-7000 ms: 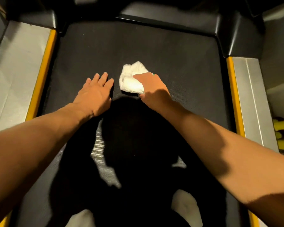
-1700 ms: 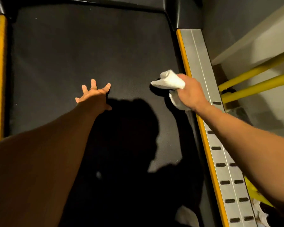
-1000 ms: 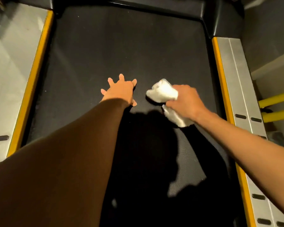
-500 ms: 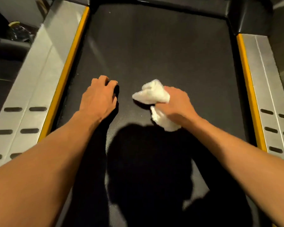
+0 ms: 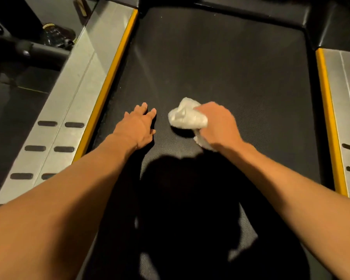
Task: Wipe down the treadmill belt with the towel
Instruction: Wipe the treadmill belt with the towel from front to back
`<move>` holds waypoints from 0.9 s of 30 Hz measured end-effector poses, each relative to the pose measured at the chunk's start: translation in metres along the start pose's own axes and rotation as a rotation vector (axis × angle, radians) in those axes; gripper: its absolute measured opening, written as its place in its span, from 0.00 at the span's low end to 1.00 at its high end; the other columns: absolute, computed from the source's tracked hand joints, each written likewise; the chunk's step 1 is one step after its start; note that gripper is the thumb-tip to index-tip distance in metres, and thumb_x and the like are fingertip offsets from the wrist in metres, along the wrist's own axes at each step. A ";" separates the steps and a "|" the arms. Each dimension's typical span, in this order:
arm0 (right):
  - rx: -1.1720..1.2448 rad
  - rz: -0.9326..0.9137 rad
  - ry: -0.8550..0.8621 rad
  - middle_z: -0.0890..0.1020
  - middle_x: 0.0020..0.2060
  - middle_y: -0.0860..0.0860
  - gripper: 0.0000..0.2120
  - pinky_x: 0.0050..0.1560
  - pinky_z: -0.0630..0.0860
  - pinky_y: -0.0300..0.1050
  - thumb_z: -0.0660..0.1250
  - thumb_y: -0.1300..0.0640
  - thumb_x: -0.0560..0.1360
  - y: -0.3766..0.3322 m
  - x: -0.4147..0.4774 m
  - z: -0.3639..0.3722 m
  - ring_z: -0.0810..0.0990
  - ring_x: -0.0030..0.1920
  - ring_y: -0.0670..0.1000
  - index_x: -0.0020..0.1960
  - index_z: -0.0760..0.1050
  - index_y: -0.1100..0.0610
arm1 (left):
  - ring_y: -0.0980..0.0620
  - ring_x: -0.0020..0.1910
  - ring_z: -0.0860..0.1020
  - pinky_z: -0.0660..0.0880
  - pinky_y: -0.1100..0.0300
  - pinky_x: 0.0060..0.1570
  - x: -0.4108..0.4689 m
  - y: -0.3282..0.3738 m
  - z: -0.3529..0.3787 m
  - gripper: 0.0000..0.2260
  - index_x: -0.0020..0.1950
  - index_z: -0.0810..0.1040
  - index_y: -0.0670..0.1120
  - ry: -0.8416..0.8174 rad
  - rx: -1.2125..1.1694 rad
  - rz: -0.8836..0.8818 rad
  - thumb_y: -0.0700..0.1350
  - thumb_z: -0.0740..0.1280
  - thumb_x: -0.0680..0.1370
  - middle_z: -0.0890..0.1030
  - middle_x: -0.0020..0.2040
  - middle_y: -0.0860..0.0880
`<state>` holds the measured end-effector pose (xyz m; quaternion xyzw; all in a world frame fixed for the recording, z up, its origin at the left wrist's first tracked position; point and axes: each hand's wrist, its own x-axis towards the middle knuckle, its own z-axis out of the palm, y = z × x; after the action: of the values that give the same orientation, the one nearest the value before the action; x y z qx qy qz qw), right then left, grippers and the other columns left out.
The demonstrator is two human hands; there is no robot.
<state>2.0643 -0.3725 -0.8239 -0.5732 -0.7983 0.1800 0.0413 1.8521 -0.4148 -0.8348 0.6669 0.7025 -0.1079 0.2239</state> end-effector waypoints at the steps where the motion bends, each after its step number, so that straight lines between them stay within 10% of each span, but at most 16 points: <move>1: -0.046 -0.027 0.057 0.75 0.31 0.46 0.08 0.37 0.75 0.46 0.66 0.62 0.63 0.003 0.006 -0.006 0.77 0.35 0.55 0.35 0.71 0.49 | 0.42 0.78 0.49 0.50 0.43 0.74 0.000 -0.001 0.000 0.30 0.80 0.51 0.48 0.003 -0.015 0.000 0.49 0.61 0.81 0.47 0.80 0.44; 4: -0.167 -0.175 -0.033 0.81 0.46 0.51 0.14 0.45 0.74 0.48 0.65 0.64 0.71 -0.009 -0.014 0.002 0.80 0.47 0.57 0.53 0.78 0.52 | 0.43 0.78 0.50 0.51 0.45 0.74 0.000 -0.005 -0.001 0.30 0.80 0.52 0.50 -0.007 -0.062 -0.008 0.49 0.62 0.81 0.47 0.80 0.47; 10: 0.113 -0.805 -0.327 0.83 0.51 0.52 0.17 0.52 0.73 0.43 0.73 0.59 0.66 -0.040 -0.107 0.036 0.81 0.50 0.54 0.55 0.79 0.55 | 0.44 0.78 0.51 0.51 0.45 0.75 -0.001 -0.010 0.002 0.30 0.79 0.53 0.52 0.011 -0.146 0.010 0.49 0.63 0.80 0.48 0.80 0.49; 14: 0.316 -0.507 -0.024 0.81 0.57 0.50 0.18 0.59 0.68 0.32 0.69 0.58 0.71 -0.036 -0.047 0.000 0.76 0.60 0.42 0.60 0.78 0.53 | 0.47 0.78 0.53 0.53 0.47 0.75 -0.004 -0.014 0.002 0.29 0.79 0.57 0.53 0.063 -0.199 0.023 0.48 0.64 0.80 0.51 0.80 0.50; 19: 0.118 -0.021 -0.207 0.77 0.43 0.48 0.07 0.44 0.66 0.42 0.57 0.53 0.75 -0.032 -0.010 0.044 0.78 0.51 0.55 0.47 0.73 0.46 | 0.46 0.75 0.62 0.59 0.52 0.73 -0.017 -0.027 -0.003 0.25 0.75 0.65 0.49 0.179 -0.307 0.037 0.40 0.63 0.79 0.62 0.77 0.48; 23: 0.376 -0.481 -0.262 0.83 0.51 0.57 0.12 0.56 0.75 0.52 0.64 0.62 0.74 -0.055 -0.091 0.056 0.80 0.53 0.58 0.56 0.79 0.58 | 0.39 0.60 0.74 0.74 0.44 0.59 -0.036 -0.023 -0.003 0.22 0.73 0.66 0.47 0.342 -0.168 -0.013 0.43 0.63 0.79 0.68 0.68 0.43; 27: 0.272 -0.328 0.048 0.81 0.47 0.45 0.12 0.49 0.71 0.38 0.58 0.57 0.79 -0.045 -0.016 0.043 0.80 0.46 0.49 0.51 0.72 0.40 | 0.37 0.54 0.77 0.76 0.43 0.54 -0.036 -0.035 -0.001 0.17 0.64 0.74 0.42 0.284 -0.061 -0.099 0.42 0.63 0.76 0.71 0.63 0.41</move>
<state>2.0172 -0.4105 -0.8470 -0.4288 -0.8481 0.2633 0.1661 1.8178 -0.4500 -0.8228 0.6330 0.7620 -0.0020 0.1367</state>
